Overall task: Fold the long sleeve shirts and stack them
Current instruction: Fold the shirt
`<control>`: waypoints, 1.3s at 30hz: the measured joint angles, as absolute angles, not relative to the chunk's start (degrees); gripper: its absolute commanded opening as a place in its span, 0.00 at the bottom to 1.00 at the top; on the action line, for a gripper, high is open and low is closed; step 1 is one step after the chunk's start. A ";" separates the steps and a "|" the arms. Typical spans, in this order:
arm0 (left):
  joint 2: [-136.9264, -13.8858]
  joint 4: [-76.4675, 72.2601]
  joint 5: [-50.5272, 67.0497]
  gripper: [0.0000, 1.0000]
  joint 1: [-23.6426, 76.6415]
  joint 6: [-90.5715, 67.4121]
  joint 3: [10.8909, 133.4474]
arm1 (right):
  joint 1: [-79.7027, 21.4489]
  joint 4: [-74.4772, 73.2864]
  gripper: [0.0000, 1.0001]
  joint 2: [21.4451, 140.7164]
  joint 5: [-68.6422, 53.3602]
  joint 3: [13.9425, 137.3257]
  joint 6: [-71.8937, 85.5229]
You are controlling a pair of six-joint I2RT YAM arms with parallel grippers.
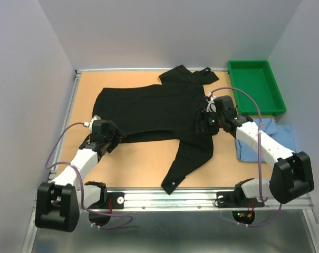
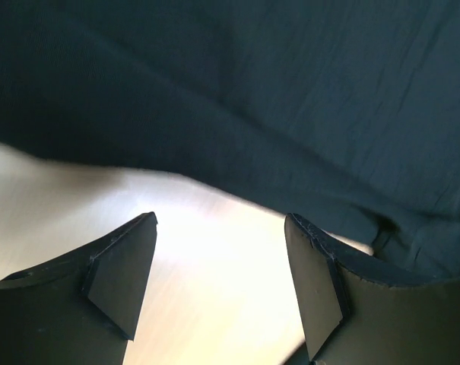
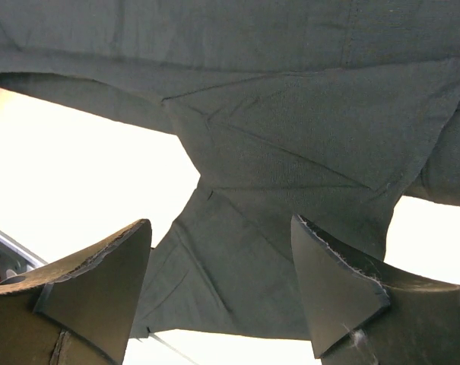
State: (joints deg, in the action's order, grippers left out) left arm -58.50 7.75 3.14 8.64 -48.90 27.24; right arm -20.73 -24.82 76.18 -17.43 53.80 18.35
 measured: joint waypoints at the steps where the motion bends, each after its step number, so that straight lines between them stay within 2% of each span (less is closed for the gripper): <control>1: -59.83 6.02 2.76 0.78 8.64 -48.90 27.31 | -20.71 -24.56 0.79 75.99 -17.43 53.60 18.15; 13: -77.36 -2.83 1.43 0.77 8.62 -47.79 37.41 | -20.71 -21.78 0.79 76.53 -17.37 53.54 16.29; 21: -81.01 -1.72 1.43 0.77 7.94 -45.50 43.20 | -20.71 -21.37 0.78 82.46 -15.88 54.02 15.59; 29: -82.85 1.56 2.70 0.77 2.46 -42.54 43.38 | -20.71 -21.32 0.76 84.86 -8.05 55.61 16.75; 33: -83.59 3.20 4.43 0.77 2.26 -40.88 43.57 | -20.71 -21.93 0.77 83.55 -5.39 55.61 19.18; 39: -83.44 4.23 5.56 0.79 2.26 -38.50 43.57 | -20.71 -25.85 0.78 73.84 0.32 53.30 23.66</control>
State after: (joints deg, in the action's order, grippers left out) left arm -83.44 4.23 5.56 2.26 -38.50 43.57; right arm -20.71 -25.85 73.84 0.32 53.30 23.66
